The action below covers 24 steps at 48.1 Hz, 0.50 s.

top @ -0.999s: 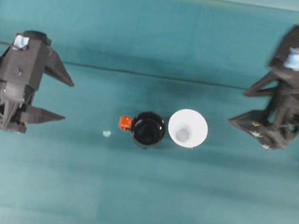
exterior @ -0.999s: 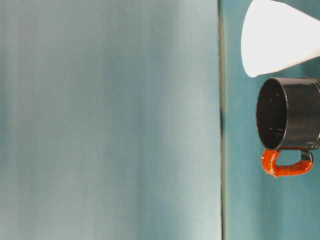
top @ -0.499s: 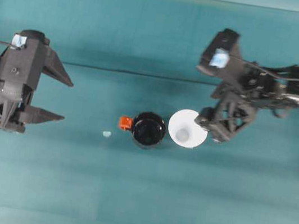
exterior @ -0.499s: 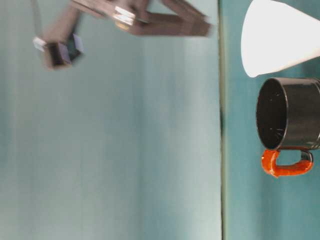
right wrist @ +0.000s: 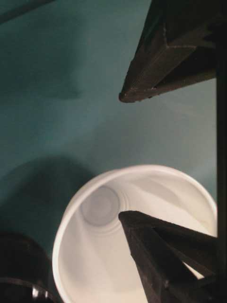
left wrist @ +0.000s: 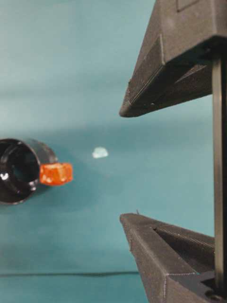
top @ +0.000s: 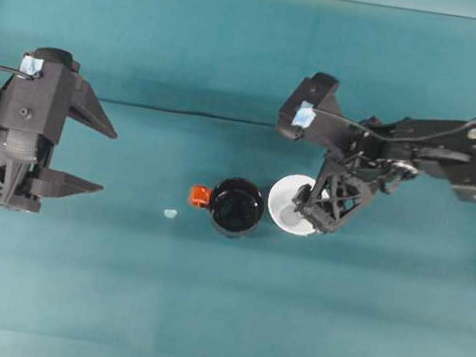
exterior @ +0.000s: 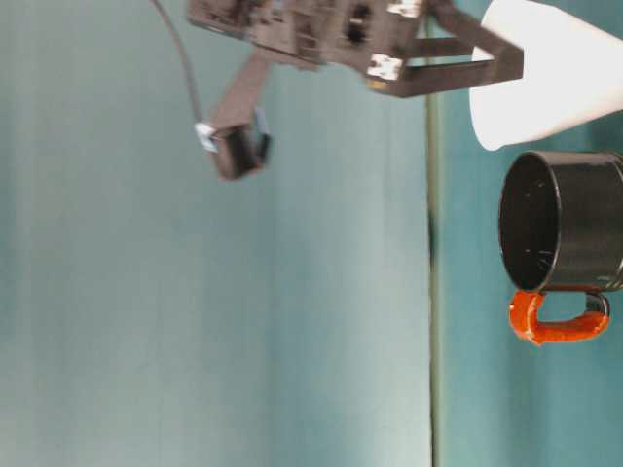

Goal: Put the paper cup into the moved red handle cup holder.

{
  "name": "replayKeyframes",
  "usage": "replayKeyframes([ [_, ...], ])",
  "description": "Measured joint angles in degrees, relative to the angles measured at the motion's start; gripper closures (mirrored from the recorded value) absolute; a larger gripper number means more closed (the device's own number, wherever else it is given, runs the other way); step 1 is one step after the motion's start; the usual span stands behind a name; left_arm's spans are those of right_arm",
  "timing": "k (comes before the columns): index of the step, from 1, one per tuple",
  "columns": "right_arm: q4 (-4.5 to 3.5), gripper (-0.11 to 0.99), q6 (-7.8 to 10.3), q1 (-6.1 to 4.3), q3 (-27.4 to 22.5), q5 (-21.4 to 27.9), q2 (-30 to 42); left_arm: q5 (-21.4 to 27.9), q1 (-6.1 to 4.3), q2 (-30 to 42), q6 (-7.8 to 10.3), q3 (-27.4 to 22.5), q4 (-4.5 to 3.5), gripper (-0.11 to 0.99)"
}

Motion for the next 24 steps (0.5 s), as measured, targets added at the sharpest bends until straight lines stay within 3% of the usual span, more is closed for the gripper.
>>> replayKeyframes([
  [12, 0.0, 0.07, 0.09, -0.18, -0.35, -0.62, 1.76, 0.0, 0.0, 0.0, 0.0, 0.0, 0.0, -0.02],
  [15, 0.09, 0.17, 0.09, -0.35, -0.44, -0.62, 1.85, 0.0, 0.0, 0.09, 0.0, 0.0, -0.09, -0.02],
  [24, 0.44, 0.65, 0.09, -0.35, -1.49, -0.18, 2.02, 0.0, 0.0, 0.09, 0.0, 0.0, -0.09, -0.02],
])
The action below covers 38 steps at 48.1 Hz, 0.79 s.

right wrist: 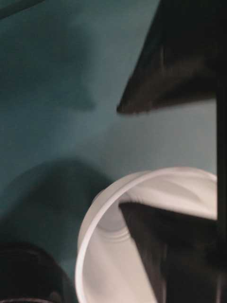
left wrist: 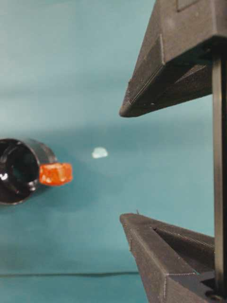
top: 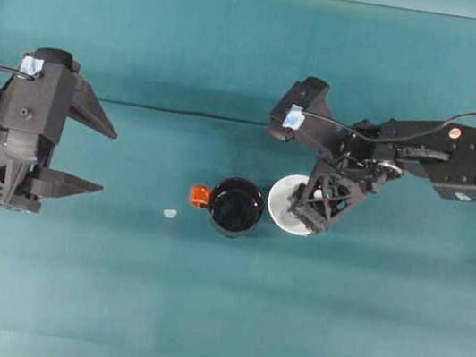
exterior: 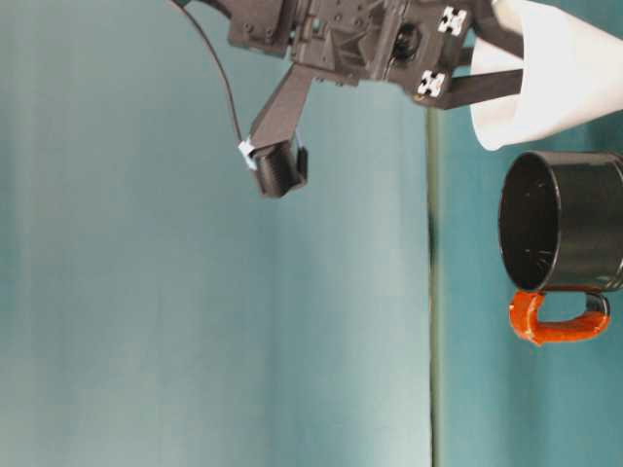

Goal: Put the paper cup into the moved red handle cup holder.

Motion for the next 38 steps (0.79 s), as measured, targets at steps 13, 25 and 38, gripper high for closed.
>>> replayKeyframes([
  [13, 0.62, 0.98, -0.09, 0.0, -1.49, 1.85, 0.0, 0.0, 0.0, 0.0, 0.09, 0.0, 0.0, -0.02],
  [25, 2.81, 0.98, 0.0, -0.09, -1.67, 2.29, 0.0, 0.0, 0.0, 0.09, 0.0, 0.0, 0.0, -0.02],
  [38, 4.83, 0.98, 0.0, -0.09, -2.81, 7.82, -2.11, -0.09, 0.0, 0.09, 0.0, 0.0, 0.0, -0.02],
])
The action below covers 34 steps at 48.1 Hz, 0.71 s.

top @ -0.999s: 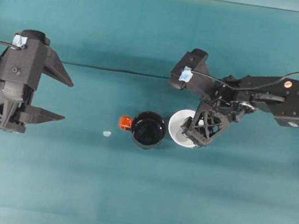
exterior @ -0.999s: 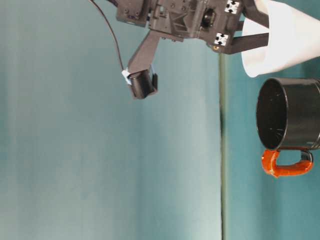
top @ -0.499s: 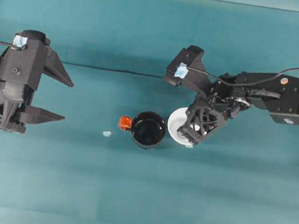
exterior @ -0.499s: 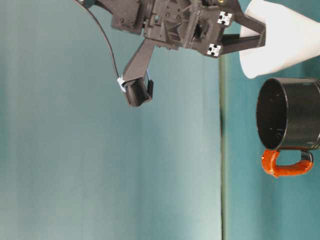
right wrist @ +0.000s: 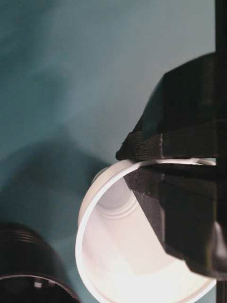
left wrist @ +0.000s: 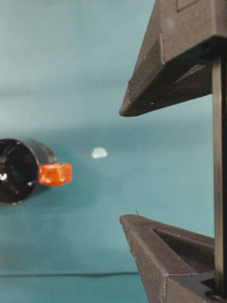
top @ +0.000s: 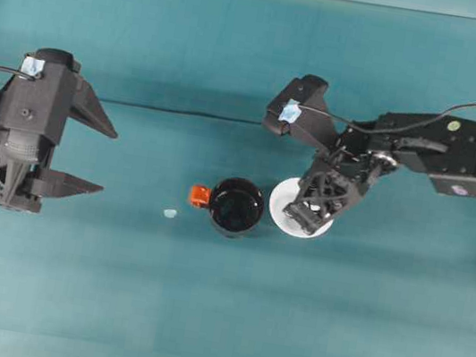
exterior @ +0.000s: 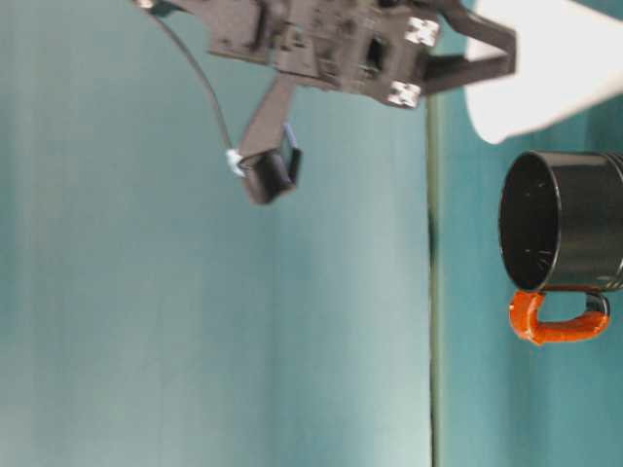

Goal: Put the paper cup into the moved red handle cup holder.

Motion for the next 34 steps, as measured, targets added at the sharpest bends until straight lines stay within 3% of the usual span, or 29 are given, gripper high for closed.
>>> replayKeyframes([
  [7, 0.0, 0.98, -0.09, -0.7, -2.55, 5.54, -3.34, 0.09, 0.0, 0.09, 0.0, 0.0, 0.0, -0.02],
  [15, -0.79, 0.98, 0.0, -2.37, -6.68, 11.25, -7.65, 0.09, 0.0, 0.09, -0.18, 0.0, 0.09, -0.02],
  [23, -1.05, 0.98, 0.0, -2.37, -9.23, 13.54, -10.37, 0.09, 0.0, 0.18, -0.09, 0.0, 0.0, -0.02],
  [34, -1.05, 0.98, -0.09, -2.02, -11.51, 12.13, -10.63, 0.09, 0.0, 0.18, -0.09, 0.0, 0.0, -0.02],
])
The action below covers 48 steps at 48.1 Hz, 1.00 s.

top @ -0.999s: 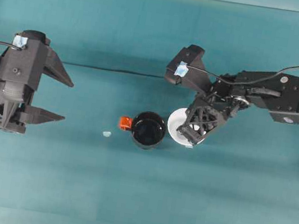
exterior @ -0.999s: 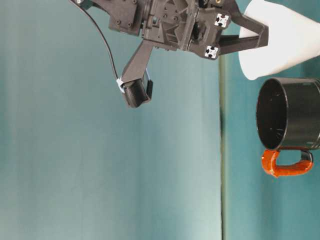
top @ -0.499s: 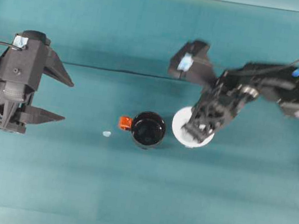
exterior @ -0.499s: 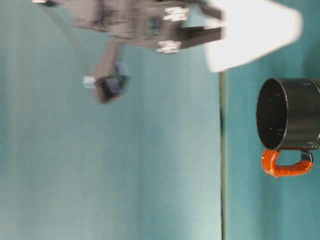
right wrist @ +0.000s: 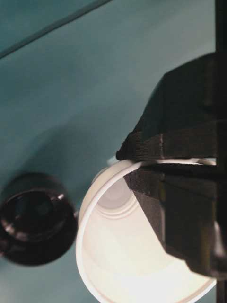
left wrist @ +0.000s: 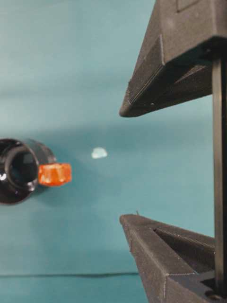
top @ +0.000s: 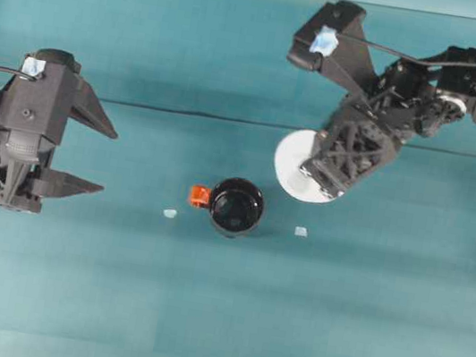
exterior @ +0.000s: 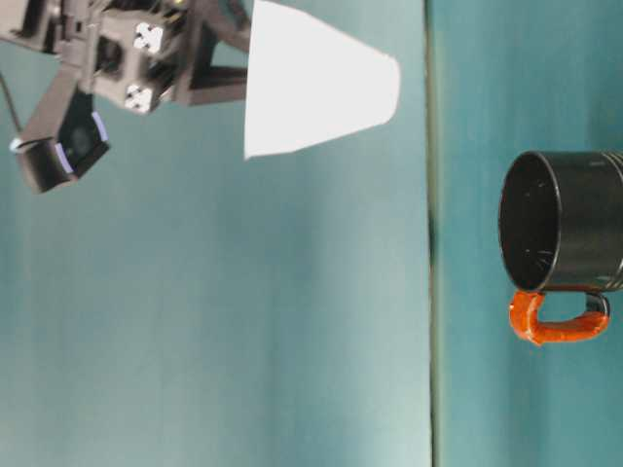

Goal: Put the paper cup into the moved red handle cup holder.

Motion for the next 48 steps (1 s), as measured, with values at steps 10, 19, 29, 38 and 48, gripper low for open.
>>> replayKeyframes([
  [10, 0.0, 0.98, 0.09, 0.97, -4.83, -3.34, 3.34, 0.0, 0.0, -0.09, 0.0, 0.0, 0.0, -0.02],
  [19, -0.09, 0.98, 0.0, 2.72, -8.53, -3.25, 8.35, 0.0, 0.0, 0.09, 0.0, 0.0, 0.0, -0.02],
  [29, -0.88, 0.98, 0.0, 4.75, -9.32, -5.01, 13.18, 0.0, 0.0, 0.09, 0.0, 0.0, 0.0, -0.02],
  [38, -1.93, 0.98, 0.0, 5.71, -6.77, -9.84, 16.61, 0.0, 0.0, 0.09, -0.09, 0.0, 0.0, -0.02],
  [48, -2.46, 0.98, 0.09, 5.89, -5.98, -11.6, 19.78, 0.0, 0.0, 0.09, 0.0, 0.0, 0.09, -0.02],
])
